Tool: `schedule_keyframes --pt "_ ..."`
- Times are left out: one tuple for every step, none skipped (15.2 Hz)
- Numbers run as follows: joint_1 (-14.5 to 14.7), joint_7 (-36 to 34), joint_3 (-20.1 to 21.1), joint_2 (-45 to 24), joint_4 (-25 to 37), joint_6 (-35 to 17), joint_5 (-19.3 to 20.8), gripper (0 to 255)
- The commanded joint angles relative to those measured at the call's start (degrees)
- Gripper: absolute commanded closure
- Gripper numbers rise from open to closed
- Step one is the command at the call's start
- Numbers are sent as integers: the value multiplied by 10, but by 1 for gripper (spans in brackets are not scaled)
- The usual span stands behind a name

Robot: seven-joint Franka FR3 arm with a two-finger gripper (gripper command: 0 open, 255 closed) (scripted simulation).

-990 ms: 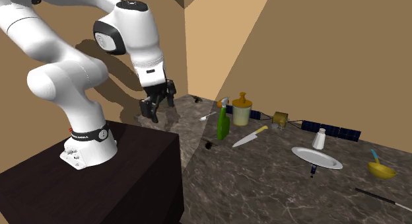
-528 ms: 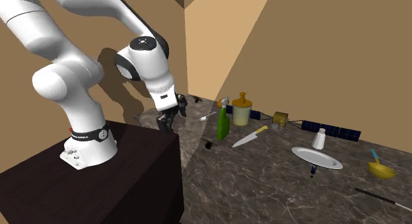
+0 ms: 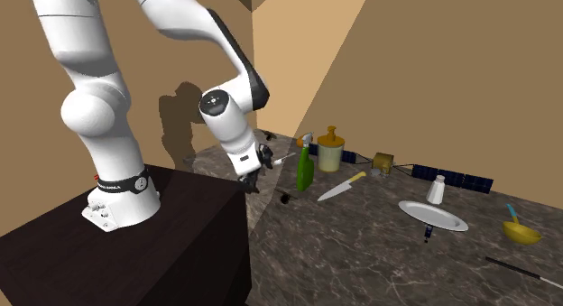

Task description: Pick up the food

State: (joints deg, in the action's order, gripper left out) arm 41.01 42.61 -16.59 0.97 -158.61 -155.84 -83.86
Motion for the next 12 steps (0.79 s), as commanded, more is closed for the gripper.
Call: schedule_keyframes --pt "10 92 8 -59 38 16 -123 0" --pt "12 123 14 -85 55 27 -165 0" --pt "13 151 18 -110 73 38 -204 0" --pt "14 175 23 -134 90 49 -238 0" --pt "16 196 27 -157 107 60 -270 0" --pt "17 215 30 -179 124 71 -299 0" --pt "19 231 34 -201 141 82 -325 0" --pt "21 245 37 -222 158 93 -349 0" --pt "22 257 40 -242 175 104 -372 0" --pt "23 259 40 -247 178 106 -376 0" --pt "23 266 40 -256 182 110 -383 0" --pt "22 272 40 -266 186 115 -389 0"
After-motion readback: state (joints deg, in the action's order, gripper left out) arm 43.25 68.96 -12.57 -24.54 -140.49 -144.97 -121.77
